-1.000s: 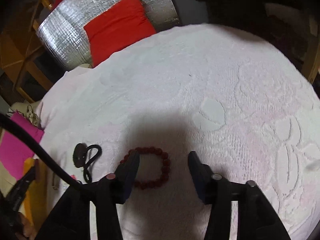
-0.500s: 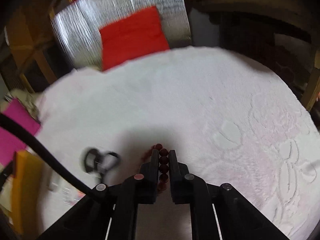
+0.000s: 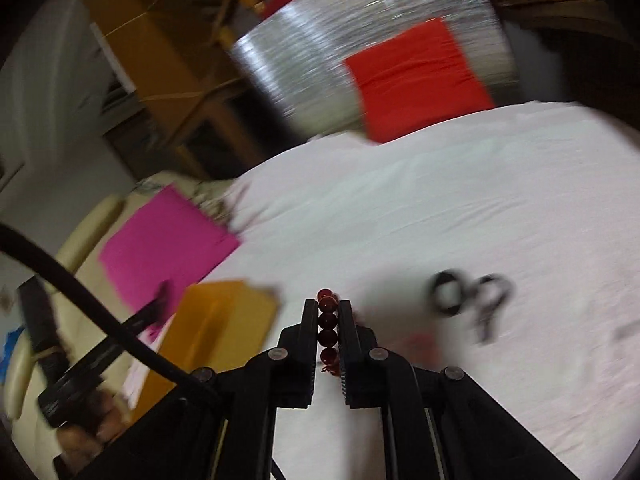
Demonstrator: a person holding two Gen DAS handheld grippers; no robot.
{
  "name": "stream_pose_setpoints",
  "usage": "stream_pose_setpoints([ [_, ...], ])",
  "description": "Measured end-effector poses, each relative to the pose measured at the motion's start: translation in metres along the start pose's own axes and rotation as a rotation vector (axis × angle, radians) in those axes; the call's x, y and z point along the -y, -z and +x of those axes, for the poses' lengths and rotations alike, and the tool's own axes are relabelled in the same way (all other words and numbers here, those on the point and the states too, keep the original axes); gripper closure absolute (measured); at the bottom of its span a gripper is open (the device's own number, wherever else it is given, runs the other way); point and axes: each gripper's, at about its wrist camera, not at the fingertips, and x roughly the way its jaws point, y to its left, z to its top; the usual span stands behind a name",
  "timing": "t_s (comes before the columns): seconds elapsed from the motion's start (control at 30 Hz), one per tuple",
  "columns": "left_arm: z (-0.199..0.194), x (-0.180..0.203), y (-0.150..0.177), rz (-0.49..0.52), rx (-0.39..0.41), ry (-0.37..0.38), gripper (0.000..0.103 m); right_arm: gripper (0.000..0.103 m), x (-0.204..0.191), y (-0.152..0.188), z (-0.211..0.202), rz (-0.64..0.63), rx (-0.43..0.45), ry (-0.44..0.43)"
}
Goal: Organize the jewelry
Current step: 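Grasp the red bead bracelet with the right tool while the left tool carries the bangle into the box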
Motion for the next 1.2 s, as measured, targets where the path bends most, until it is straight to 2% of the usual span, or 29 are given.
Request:
stream_pose_setpoints([
  [0.2, 0.011, -0.051, 0.007, -0.066, -0.070, -0.078, 0.097, 0.093, -0.069, 0.029, 0.016, -0.069, -0.066, -0.169],
  [0.37, 0.025, -0.074, 0.016, -0.087, -0.146, -0.126, 0.097, 0.093, -0.107, 0.047, 0.035, -0.076, -0.127, -0.280],
  [0.5, 0.033, -0.084, 0.023, -0.094, -0.189, -0.145, 0.097, 0.093, -0.123, 0.056, 0.059, -0.084, -0.160, -0.297],
  [0.73, 0.049, -0.094, 0.030, -0.104, -0.273, -0.165, 0.097, 0.093, -0.127, 0.075, 0.093, -0.092, -0.224, -0.282],
  [1.0, 0.061, -0.086, 0.036, -0.071, -0.337, -0.188, 0.096, 0.089, -0.116, 0.076, 0.101, -0.083, -0.248, -0.224],
  [1.03, 0.061, -0.086, 0.036, -0.074, -0.337, -0.191, 0.092, 0.089, -0.114, 0.075, 0.099, -0.078, -0.253, -0.229],
  [1.13, 0.059, -0.083, 0.034, -0.075, -0.322, -0.218, 0.071, 0.088, -0.110, 0.068, 0.088, -0.082, -0.218, -0.218],
  [1.2, 0.057, -0.079, 0.031, -0.066, -0.300, -0.233, 0.066, 0.082, -0.104, 0.062, 0.083, -0.070, -0.204, -0.221],
])
